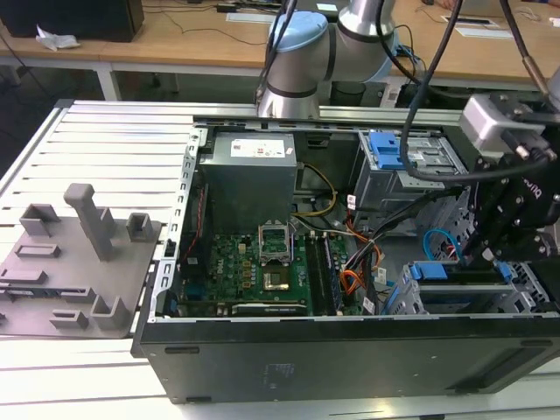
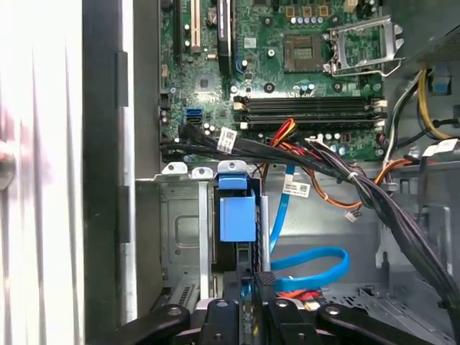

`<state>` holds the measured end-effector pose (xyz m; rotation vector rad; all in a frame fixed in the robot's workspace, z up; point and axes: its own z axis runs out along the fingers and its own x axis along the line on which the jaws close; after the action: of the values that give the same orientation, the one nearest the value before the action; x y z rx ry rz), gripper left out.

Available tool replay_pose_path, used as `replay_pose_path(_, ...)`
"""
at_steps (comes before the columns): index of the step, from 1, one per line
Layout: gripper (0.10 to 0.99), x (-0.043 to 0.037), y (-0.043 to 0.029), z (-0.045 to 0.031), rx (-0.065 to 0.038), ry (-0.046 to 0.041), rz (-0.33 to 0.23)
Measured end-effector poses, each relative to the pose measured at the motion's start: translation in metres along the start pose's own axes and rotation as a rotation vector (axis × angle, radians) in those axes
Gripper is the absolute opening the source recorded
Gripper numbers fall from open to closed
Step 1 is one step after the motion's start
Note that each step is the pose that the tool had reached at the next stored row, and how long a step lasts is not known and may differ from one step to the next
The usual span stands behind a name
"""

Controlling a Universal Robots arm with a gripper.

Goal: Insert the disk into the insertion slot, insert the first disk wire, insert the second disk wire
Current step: 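Insert the second disk wire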

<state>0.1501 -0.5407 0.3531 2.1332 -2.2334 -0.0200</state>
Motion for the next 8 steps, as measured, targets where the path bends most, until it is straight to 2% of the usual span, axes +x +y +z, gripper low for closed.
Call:
replay_pose_path(3,0.224,-0.0001,0.0003,-0.0062,0.000,0.0000,0.000)
replay_pose_path(5,0.106,0.0000,0.0005,-0.0116,0.000,0.0002,0.000)
replay_pose_path(7,0.106,0.0001,0.0008,-0.0139,0.000,-0.0001,0.000)
replay_pose_path(8,0.106,0.0002,0.0032,-0.0140,0.001,-0.0002,0.000)
